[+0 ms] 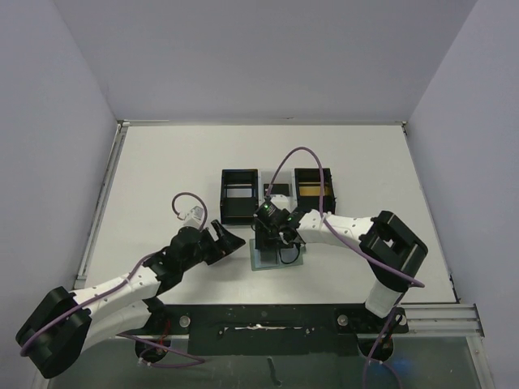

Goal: Take the credit cards out of the card holder

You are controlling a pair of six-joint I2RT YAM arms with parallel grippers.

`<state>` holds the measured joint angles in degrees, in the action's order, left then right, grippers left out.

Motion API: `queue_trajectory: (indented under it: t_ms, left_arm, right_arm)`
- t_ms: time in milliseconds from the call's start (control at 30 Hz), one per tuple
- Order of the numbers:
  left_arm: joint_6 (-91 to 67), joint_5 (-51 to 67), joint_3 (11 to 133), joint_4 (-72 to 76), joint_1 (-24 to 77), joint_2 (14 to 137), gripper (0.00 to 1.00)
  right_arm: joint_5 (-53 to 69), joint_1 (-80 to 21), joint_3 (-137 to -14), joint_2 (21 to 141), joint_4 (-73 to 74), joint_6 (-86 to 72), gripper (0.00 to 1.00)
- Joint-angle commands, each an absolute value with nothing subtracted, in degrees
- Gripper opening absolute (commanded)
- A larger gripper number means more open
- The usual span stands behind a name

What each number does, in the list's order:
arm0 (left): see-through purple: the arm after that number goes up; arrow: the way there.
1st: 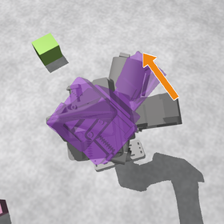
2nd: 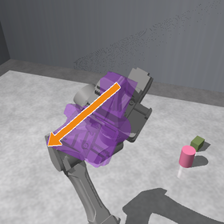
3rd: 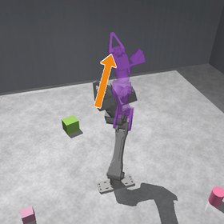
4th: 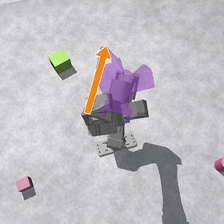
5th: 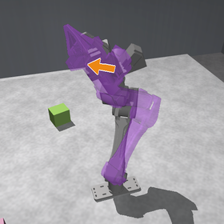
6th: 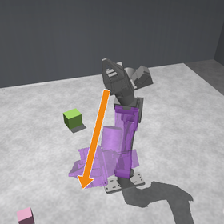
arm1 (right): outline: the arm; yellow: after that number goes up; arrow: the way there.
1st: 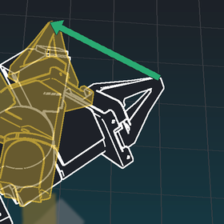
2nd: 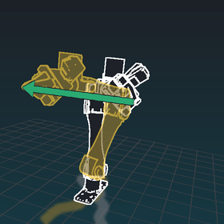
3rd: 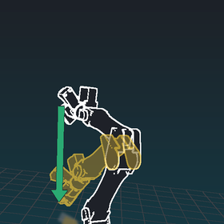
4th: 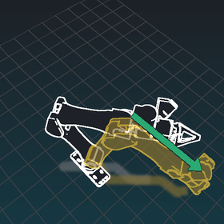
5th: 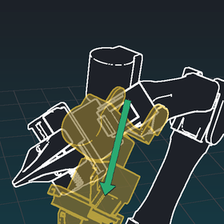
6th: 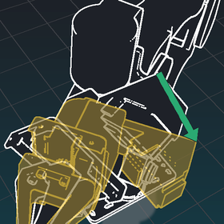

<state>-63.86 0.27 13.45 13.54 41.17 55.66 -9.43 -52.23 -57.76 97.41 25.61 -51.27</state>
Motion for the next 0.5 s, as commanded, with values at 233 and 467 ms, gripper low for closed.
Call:
queue_trajectory:
  t_ms: [233,467]
  left_arm:
    - [-65.1,8.4,13.4,27.7,40.4,60.5,0.77]
    - [-65.2,9.6,14.0,29.3,40.3,62.7,0.76]
  right_arm:
    - [-1.7,-49.4,-51.2,92.2,15.0,-52.7,0.55]
    - [3.7,-46.4,-47.3,89.7,9.5,-53.9,0.54]
